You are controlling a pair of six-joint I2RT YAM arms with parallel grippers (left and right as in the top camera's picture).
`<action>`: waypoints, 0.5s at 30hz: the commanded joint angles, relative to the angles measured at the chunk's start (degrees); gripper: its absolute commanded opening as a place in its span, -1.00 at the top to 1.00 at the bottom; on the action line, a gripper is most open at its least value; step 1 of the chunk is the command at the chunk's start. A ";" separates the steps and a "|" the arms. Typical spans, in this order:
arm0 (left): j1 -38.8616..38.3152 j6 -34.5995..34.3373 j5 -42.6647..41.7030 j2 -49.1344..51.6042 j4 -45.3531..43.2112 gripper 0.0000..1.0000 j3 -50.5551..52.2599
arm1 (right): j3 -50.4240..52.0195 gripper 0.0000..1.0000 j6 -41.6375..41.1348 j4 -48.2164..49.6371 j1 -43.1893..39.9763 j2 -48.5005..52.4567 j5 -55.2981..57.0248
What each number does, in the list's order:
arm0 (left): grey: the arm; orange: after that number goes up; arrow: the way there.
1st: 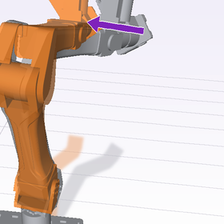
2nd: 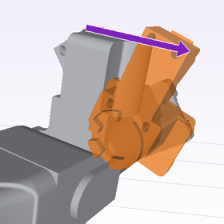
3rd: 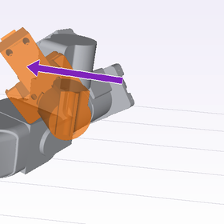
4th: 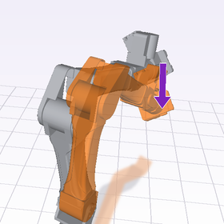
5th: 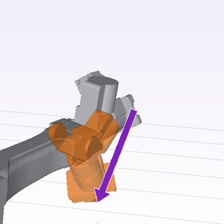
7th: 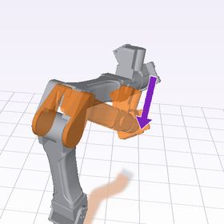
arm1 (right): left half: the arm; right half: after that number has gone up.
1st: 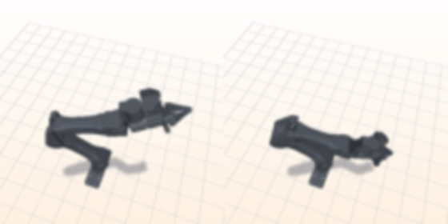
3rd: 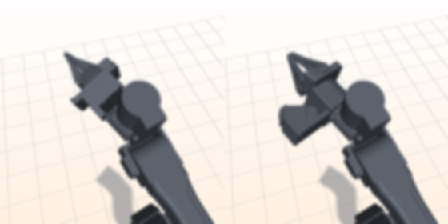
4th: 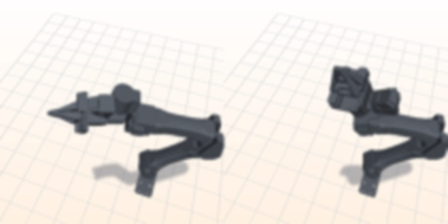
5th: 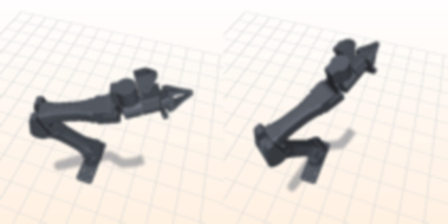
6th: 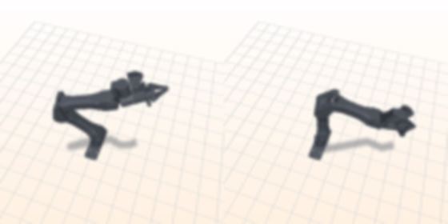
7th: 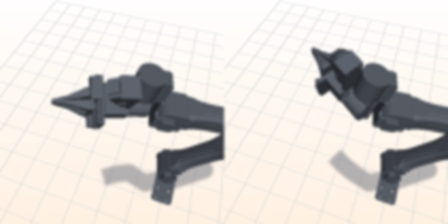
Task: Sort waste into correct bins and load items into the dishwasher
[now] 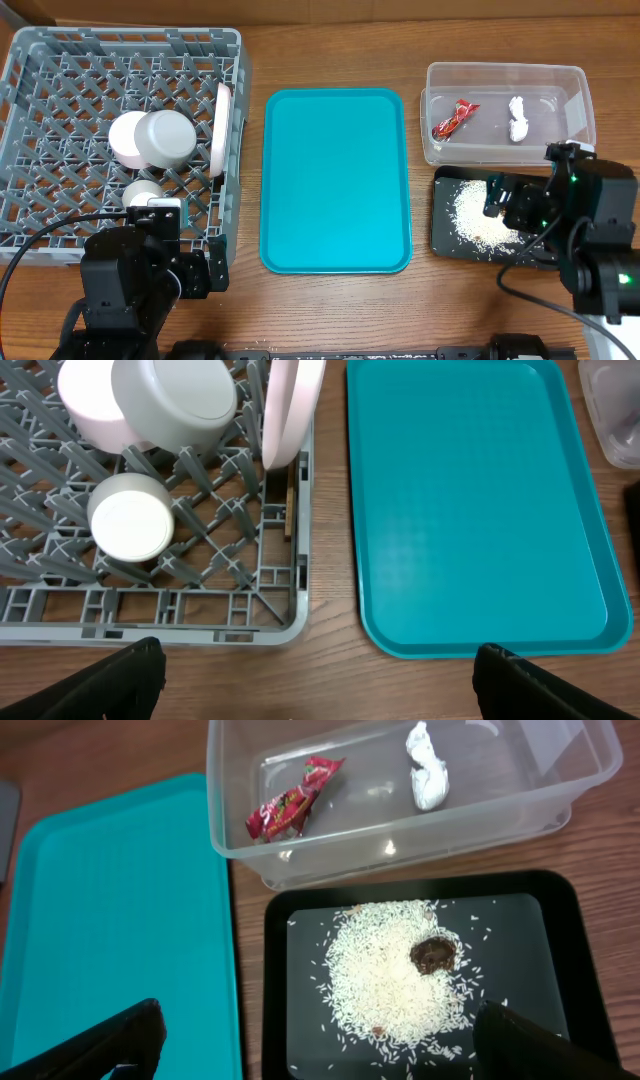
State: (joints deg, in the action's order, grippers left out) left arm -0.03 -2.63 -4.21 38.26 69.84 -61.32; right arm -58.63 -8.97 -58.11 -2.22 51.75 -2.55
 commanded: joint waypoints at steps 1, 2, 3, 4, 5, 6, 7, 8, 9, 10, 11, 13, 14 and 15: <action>-0.42 0.92 0.15 -0.13 0.00 -0.99 0.48 | 0.35 -1.00 0.07 0.13 -0.11 1.66 0.57; -0.42 0.92 0.15 -0.13 0.00 -1.00 0.48 | 0.35 -1.00 0.07 0.15 -0.09 2.16 0.57; -0.42 0.92 0.15 -0.13 0.00 -1.00 0.48 | 0.46 -1.00 0.07 0.04 0.00 2.27 0.57; -0.42 0.92 0.15 -0.13 0.00 -1.00 0.48 | 0.46 -1.00 0.07 -0.15 0.00 2.23 0.57; -0.42 0.94 0.15 -0.13 0.00 -1.00 0.48 | 0.50 -1.00 0.07 -0.02 0.00 1.90 0.48; -0.42 0.92 0.15 -0.13 0.00 -1.00 0.48 | 0.70 -1.00 0.07 0.52 0.00 1.46 0.44; -0.42 0.94 0.15 -0.13 0.00 -1.00 0.48 | 1.11 -1.00 0.07 1.31 0.00 0.92 0.24; -0.42 0.94 0.15 -0.13 0.00 -1.00 0.48 | 1.84 -1.00 0.09 2.45 0.00 -0.09 -0.07; -0.42 0.92 0.15 -0.13 0.00 -1.00 0.48 | 2.78 -1.00 0.09 3.87 0.00 -1.25 -0.07; -0.42 0.94 0.15 -0.13 0.00 -0.99 0.48 | 4.04 -1.00 0.09 5.60 0.00 -2.69 -0.07; -0.42 0.94 0.15 -0.13 0.00 -1.00 0.48 | 5.62 -1.00 0.09 7.56 0.00 -4.39 -0.07; -0.42 0.94 0.15 -0.13 0.00 -1.00 0.48 | 9.88 -1.00 0.09 12.48 0.00 -8.61 -0.07; -0.42 0.94 0.15 -0.13 0.00 -1.00 0.48 | 12.31 -1.00 0.07 15.21 0.00 -11.06 -0.11; -0.42 0.94 0.15 -0.13 0.00 -1.00 0.48 | 14.34 -1.00 0.07 17.53 0.02 -13.16 -0.22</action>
State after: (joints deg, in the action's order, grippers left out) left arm -0.03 -2.63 -4.21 38.26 69.84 -61.12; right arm -48.56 -8.97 -43.53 -2.22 43.72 -2.59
